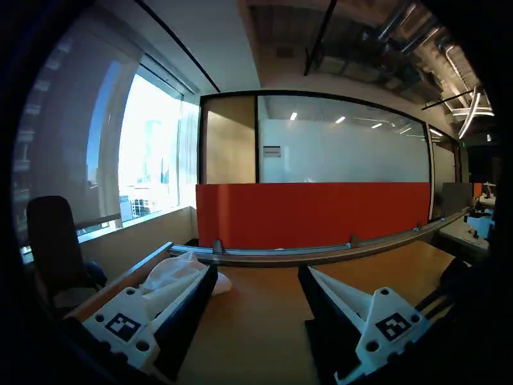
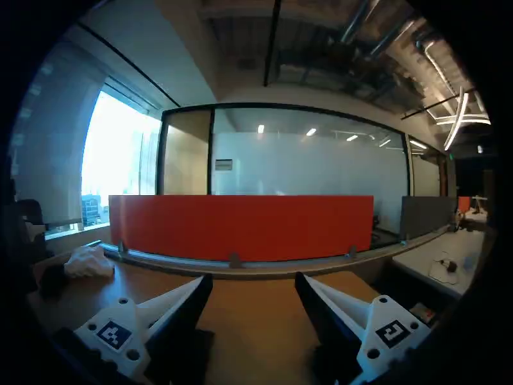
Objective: Fold towel
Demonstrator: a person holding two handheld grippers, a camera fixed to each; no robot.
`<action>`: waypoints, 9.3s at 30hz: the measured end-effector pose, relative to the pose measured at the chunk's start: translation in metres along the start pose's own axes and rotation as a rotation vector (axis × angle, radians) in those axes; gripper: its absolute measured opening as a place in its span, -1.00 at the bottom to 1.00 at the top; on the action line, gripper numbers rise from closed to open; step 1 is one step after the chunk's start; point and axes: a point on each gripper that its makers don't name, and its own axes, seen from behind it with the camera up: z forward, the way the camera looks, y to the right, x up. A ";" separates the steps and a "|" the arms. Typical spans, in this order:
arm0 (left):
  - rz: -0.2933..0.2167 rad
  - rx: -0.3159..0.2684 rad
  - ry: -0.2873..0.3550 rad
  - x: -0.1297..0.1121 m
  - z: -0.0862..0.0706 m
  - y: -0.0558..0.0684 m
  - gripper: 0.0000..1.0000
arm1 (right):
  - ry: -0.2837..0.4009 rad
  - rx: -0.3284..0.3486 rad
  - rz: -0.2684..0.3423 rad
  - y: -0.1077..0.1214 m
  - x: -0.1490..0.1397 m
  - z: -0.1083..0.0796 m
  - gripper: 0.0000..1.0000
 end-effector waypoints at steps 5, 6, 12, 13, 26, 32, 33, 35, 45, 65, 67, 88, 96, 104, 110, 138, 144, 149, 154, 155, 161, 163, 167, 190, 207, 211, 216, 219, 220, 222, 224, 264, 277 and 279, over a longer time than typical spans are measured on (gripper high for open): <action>0.013 -0.016 -0.012 0.006 0.001 0.005 0.85 | -0.010 0.007 -0.006 -0.003 0.009 -0.001 0.99; 0.017 -0.021 -0.017 0.006 0.002 0.006 0.85 | -0.014 0.009 -0.010 -0.003 0.011 -0.001 0.99; 0.037 -0.076 -0.057 0.005 0.004 0.018 0.85 | -0.055 0.071 -0.054 -0.015 0.016 -0.001 0.98; 0.042 -0.086 -0.065 0.004 0.004 0.019 0.85 | -0.065 0.088 -0.063 -0.019 0.016 -0.001 0.98; 0.107 -0.257 -0.157 -0.005 0.007 0.049 0.86 | -0.208 0.311 -0.187 -0.057 0.001 -0.001 1.00; 0.125 -0.315 -0.197 -0.016 0.006 0.061 0.86 | -0.268 0.369 -0.223 -0.062 -0.011 -0.003 1.00; 0.129 -0.326 -0.206 -0.020 0.006 0.064 0.86 | -0.280 0.381 -0.231 -0.063 -0.014 -0.003 1.00; 0.136 -0.343 -0.222 -0.026 0.004 0.068 0.86 | -0.303 0.404 -0.249 -0.066 -0.021 -0.006 1.00; 0.187 -0.440 -0.298 -0.055 -0.004 0.086 0.86 | -0.399 0.509 -0.323 -0.084 -0.050 -0.016 1.00; 0.223 -0.509 -0.409 -0.135 -0.021 0.107 0.86 | -0.487 0.557 -0.324 -0.091 -0.117 -0.027 1.00; 0.226 -0.518 -0.419 -0.144 -0.022 0.110 0.86 | -0.496 0.561 -0.321 -0.091 -0.125 -0.028 1.00; 0.301 -0.600 -0.569 -0.245 -0.039 0.130 0.86 | -0.634 0.590 -0.348 -0.093 -0.222 -0.052 1.00; 0.306 -0.627 -0.625 -0.274 -0.047 0.134 0.86 | -0.680 0.607 -0.357 -0.096 -0.252 -0.063 1.00; 0.336 -0.665 -0.673 -0.300 -0.058 0.142 0.86 | -0.720 0.621 -0.367 -0.098 -0.276 -0.074 1.00; 0.351 -0.682 -0.701 -0.312 -0.065 0.144 0.86 | -0.747 0.632 -0.379 -0.099 -0.289 -0.082 1.00; 0.352 -0.711 -0.780 -0.333 -0.079 0.148 0.85 | -0.821 0.668 -0.377 -0.096 -0.316 -0.102 0.73; 0.353 -0.705 -0.793 -0.334 -0.078 0.147 0.77 | -0.837 0.688 -0.361 -0.101 -0.318 -0.106 0.45; 0.350 -0.696 -0.796 -0.334 -0.079 0.148 0.63 | -0.854 0.700 -0.339 -0.105 -0.319 -0.110 0.22; 0.348 -0.689 -0.799 -0.334 -0.080 0.149 0.55 | -0.866 0.691 -0.317 -0.105 -0.320 -0.112 0.12; 0.347 -0.687 -0.799 -0.334 -0.080 0.149 0.55 | -0.869 0.688 -0.314 -0.104 -0.319 -0.112 0.12; 0.345 -0.682 -0.802 -0.334 -0.080 0.149 0.53 | -0.870 0.675 -0.303 -0.104 -0.319 -0.112 0.12; 0.345 -0.681 -0.804 -0.334 -0.080 0.149 0.51 | -0.870 0.675 -0.301 -0.104 -0.319 -0.113 0.08; 0.346 -0.679 -0.809 -0.334 -0.082 0.150 0.38 | -0.874 0.680 -0.302 -0.104 -0.319 -0.113 -0.02; 0.273 -0.628 -0.845 -0.325 -0.085 0.155 -0.78 | -0.835 0.684 -0.278 -0.114 -0.304 -0.108 -0.73; 0.225 -0.576 -0.788 -0.262 -0.080 0.151 -0.78 | -0.758 0.682 -0.276 -0.117 -0.243 -0.096 -0.73; 0.217 -0.569 -0.779 -0.245 -0.081 0.150 -0.78 | -0.737 0.685 -0.274 -0.118 -0.224 -0.097 -0.73; 0.207 -0.564 -0.773 -0.224 -0.086 0.150 -0.78 | -0.719 0.689 -0.278 -0.118 -0.204 -0.099 -0.73; 0.197 -0.561 -0.769 -0.213 -0.089 0.150 -0.78 | -0.707 0.691 -0.278 -0.117 -0.192 -0.100 -0.73; 0.194 -0.561 -0.767 -0.210 -0.090 0.151 -0.78 | -0.705 0.690 -0.276 -0.117 -0.189 -0.101 -0.73; 0.187 -0.561 -0.764 -0.203 -0.091 0.152 -0.78 | -0.701 0.689 -0.273 -0.116 -0.183 -0.103 -0.73; 0.183 -0.562 -0.760 -0.198 -0.093 0.152 -0.78 | -0.698 0.689 -0.266 -0.116 -0.177 -0.104 -0.73; 0.142 -0.562 -0.748 -0.165 -0.114 0.159 -0.80 | -0.699 0.715 -0.268 -0.110 -0.150 -0.125 -0.73; 0.145 -0.570 -0.749 -0.170 -0.102 0.162 -0.81 | -0.727 0.712 -0.270 -0.108 -0.163 -0.121 -0.73; 0.146 -0.569 -0.751 -0.172 -0.099 0.163 -0.81 | -0.736 0.710 -0.272 -0.107 -0.167 -0.119 -0.73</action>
